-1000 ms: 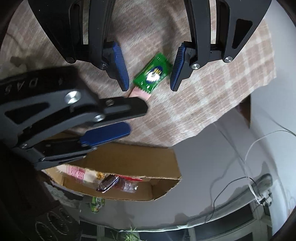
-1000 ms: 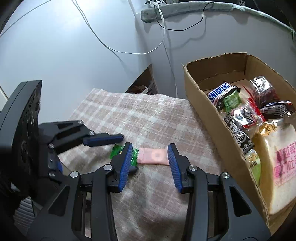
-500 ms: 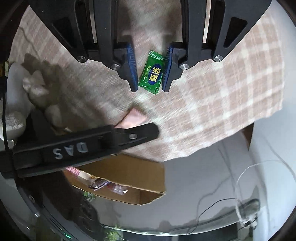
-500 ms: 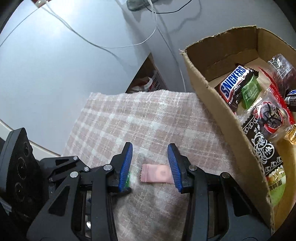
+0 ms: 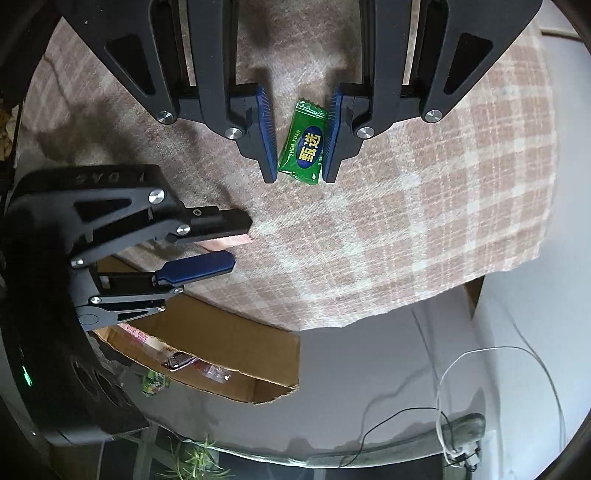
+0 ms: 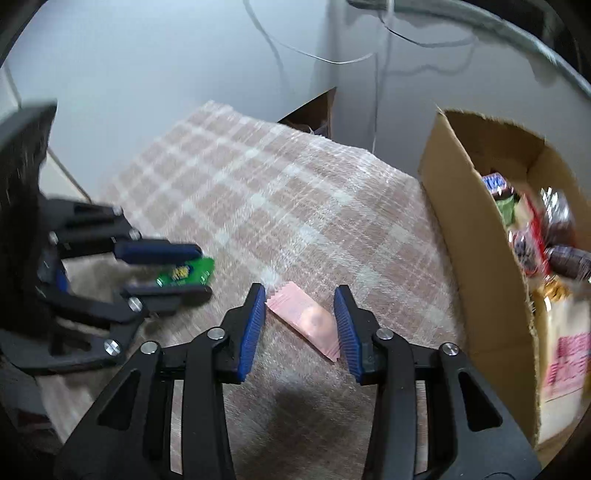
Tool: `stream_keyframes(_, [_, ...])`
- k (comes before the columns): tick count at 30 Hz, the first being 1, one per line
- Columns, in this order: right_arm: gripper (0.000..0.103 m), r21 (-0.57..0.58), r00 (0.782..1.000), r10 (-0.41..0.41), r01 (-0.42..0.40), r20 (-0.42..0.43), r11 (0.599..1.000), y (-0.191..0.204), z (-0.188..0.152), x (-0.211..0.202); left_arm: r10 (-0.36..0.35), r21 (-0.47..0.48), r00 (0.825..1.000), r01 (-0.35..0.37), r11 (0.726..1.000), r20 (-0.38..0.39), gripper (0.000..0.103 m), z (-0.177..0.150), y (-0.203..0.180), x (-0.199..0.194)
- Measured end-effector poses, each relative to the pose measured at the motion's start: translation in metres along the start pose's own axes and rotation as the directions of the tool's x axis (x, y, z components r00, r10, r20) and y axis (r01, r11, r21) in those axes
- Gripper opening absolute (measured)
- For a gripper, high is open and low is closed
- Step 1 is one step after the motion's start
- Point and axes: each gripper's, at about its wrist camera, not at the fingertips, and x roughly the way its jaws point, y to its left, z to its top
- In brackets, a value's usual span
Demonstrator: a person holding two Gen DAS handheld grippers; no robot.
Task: Organize snacks
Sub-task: 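Grasp the green candy with the left tool while the right tool grasps the pink candy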
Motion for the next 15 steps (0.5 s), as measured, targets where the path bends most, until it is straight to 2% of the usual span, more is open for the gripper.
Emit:
stream_keyframes(4, [0.035,-0.08,0.998,-0.055,0.055,0.005,0.995,0.012,-0.004,-0.002,0.011,-0.016,1.0,-0.011,1.0,0.005,0.023,-0.004,-0.001,-0.004])
stream_keyframes(12, [0.025,-0.07,0.999,-0.049,0.051,0.017,0.996,0.009,-0.012,-0.01,0.031,-0.026,0.999,-0.031,0.999,0.017,0.022,-0.009,-0.011,-0.011])
stream_keyframes(14, [0.008,-0.049,0.999,-0.037,0.039,0.034,0.998,0.006,-0.015,-0.013,0.029,-0.035,0.999,-0.028,0.999,0.021,0.022,-0.01,-0.011,-0.013])
stream_keyframes(15, [0.004,-0.029,0.999,-0.026,0.027,0.043,0.999,0.003,-0.016,-0.016,0.025,-0.034,0.999,-0.025,0.999,0.022,0.022,-0.009,-0.012,-0.014])
